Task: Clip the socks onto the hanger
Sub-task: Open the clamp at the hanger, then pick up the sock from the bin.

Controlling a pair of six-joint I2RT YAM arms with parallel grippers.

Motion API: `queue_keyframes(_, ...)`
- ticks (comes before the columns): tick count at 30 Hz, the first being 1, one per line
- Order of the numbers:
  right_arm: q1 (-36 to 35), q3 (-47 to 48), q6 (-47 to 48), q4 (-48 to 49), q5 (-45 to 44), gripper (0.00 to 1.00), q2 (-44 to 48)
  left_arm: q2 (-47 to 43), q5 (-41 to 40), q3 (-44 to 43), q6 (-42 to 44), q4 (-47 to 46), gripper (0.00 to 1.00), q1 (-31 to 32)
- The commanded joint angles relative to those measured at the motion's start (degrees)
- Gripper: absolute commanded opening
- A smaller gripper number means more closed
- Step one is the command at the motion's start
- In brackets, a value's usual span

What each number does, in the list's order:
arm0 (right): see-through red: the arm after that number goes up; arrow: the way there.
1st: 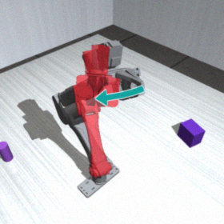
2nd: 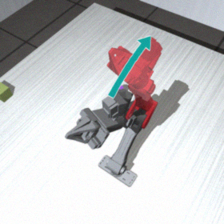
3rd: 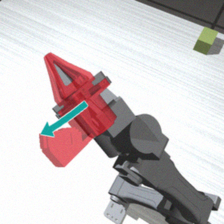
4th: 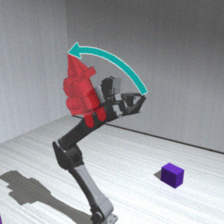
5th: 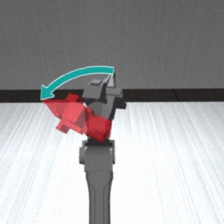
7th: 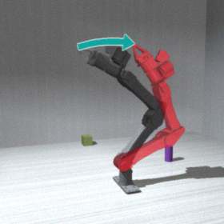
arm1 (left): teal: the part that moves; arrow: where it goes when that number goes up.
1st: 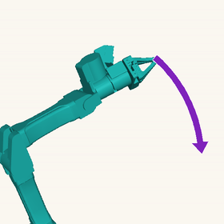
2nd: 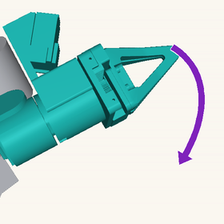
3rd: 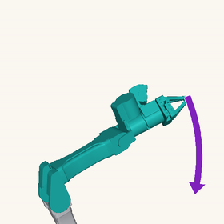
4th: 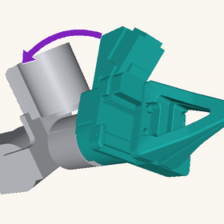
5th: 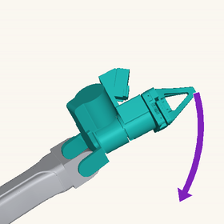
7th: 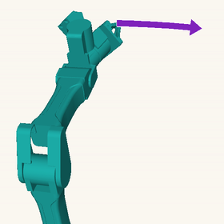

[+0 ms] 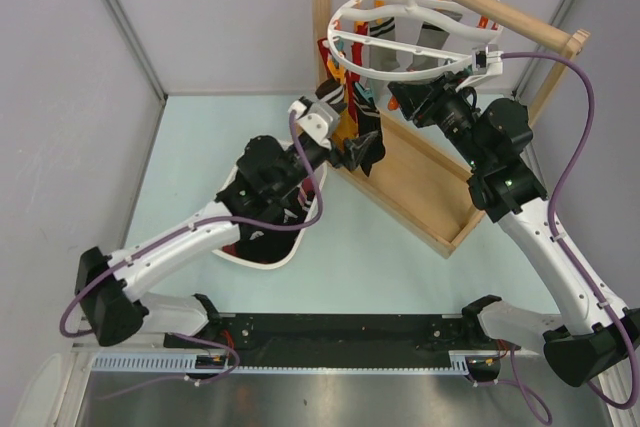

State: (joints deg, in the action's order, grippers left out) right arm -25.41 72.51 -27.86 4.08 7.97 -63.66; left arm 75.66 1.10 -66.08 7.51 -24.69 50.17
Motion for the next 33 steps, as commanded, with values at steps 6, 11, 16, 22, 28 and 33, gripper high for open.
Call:
queue_keyframes(6, -0.34, 2.37, -0.88, -0.74, -0.85, 0.00, -0.06, -12.46, -16.03, 9.82, -7.75, 18.14, 0.84, -4.37)
queue_keyframes(11, -0.17, 2.37, -0.27, -0.74, -0.85, 0.00, -0.06, -13.87, -14.91, 12.64, -12.51, 29.77, 0.82, -9.03)
queue_keyframes(16, 0.36, 2.37, 0.52, -1.61, -0.85, 0.00, 0.11, -9.15, -3.94, 12.82, -15.59, 38.22, 0.81, -17.47)
queue_keyframes(22, 1.41, 2.37, 0.96, -2.32, -0.58, 0.00, 0.29, -0.35, 9.61, 10.02, -19.54, 39.10, 0.79, -22.75)
queue_keyframes(28, 2.29, 2.37, 1.14, -2.76, -0.23, 0.00, 0.46, 10.37, 11.46, 5.53, -23.67, 40.07, 0.75, -24.94)
queue_keyframes(33, 2.38, 2.37, 1.23, -3.20, -0.23, 0.00, 0.29, 16.79, 17.52, 3.25, -29.04, 38.84, 0.66, -27.50)
